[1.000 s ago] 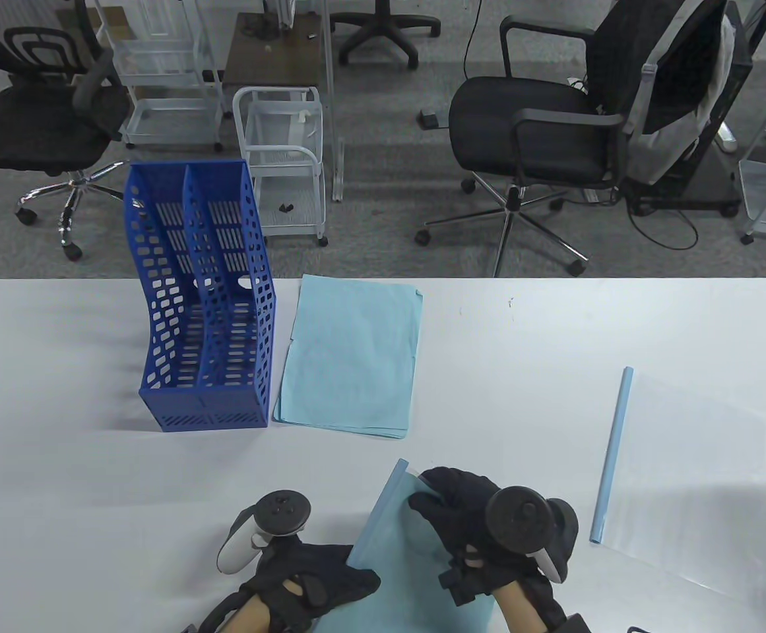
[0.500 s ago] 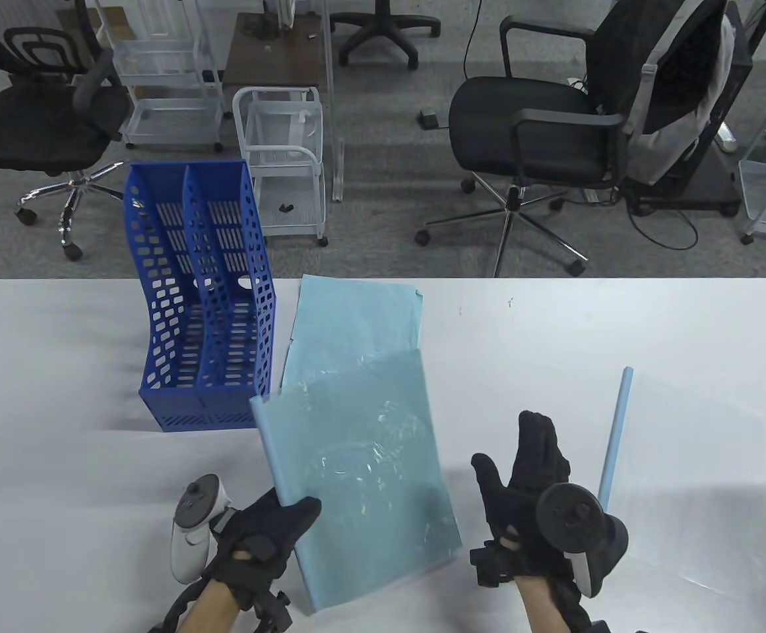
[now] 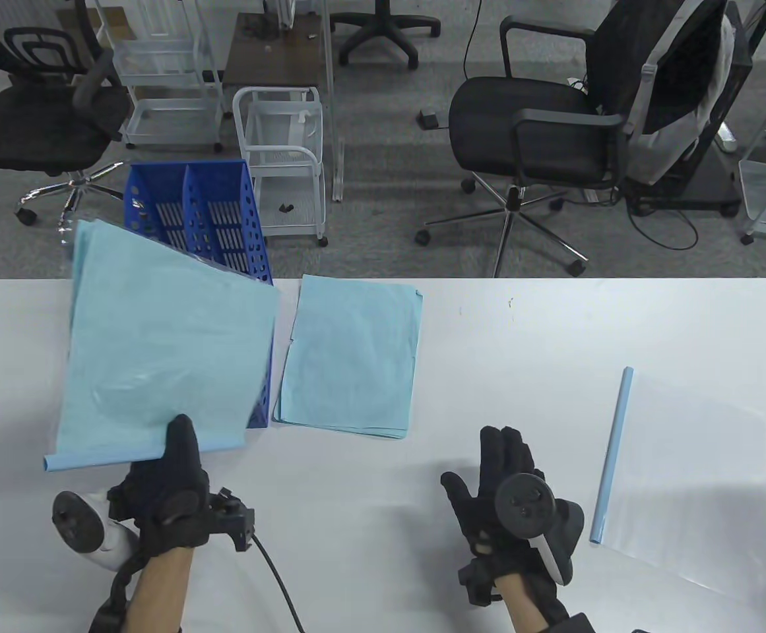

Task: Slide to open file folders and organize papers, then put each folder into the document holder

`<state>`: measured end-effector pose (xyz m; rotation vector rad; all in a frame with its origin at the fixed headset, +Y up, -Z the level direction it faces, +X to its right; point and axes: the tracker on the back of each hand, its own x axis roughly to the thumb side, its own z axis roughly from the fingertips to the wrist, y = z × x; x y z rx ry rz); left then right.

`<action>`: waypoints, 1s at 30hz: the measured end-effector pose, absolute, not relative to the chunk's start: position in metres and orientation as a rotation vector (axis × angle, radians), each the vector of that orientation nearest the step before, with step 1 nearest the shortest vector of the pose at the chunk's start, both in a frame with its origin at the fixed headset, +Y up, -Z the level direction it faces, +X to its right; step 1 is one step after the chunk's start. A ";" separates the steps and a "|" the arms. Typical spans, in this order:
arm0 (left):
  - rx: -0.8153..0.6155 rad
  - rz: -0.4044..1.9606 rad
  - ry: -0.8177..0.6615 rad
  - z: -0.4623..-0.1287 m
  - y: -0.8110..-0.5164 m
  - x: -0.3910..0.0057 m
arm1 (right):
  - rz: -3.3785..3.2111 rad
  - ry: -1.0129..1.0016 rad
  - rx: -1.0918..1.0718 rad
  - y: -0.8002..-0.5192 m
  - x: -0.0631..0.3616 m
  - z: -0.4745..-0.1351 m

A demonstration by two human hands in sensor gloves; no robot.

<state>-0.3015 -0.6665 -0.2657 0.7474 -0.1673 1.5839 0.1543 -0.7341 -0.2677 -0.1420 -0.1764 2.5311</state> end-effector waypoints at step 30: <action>0.584 1.314 0.288 -0.363 -0.715 -0.353 | 2.632 -0.091 -0.104 -0.741 0.144 -0.270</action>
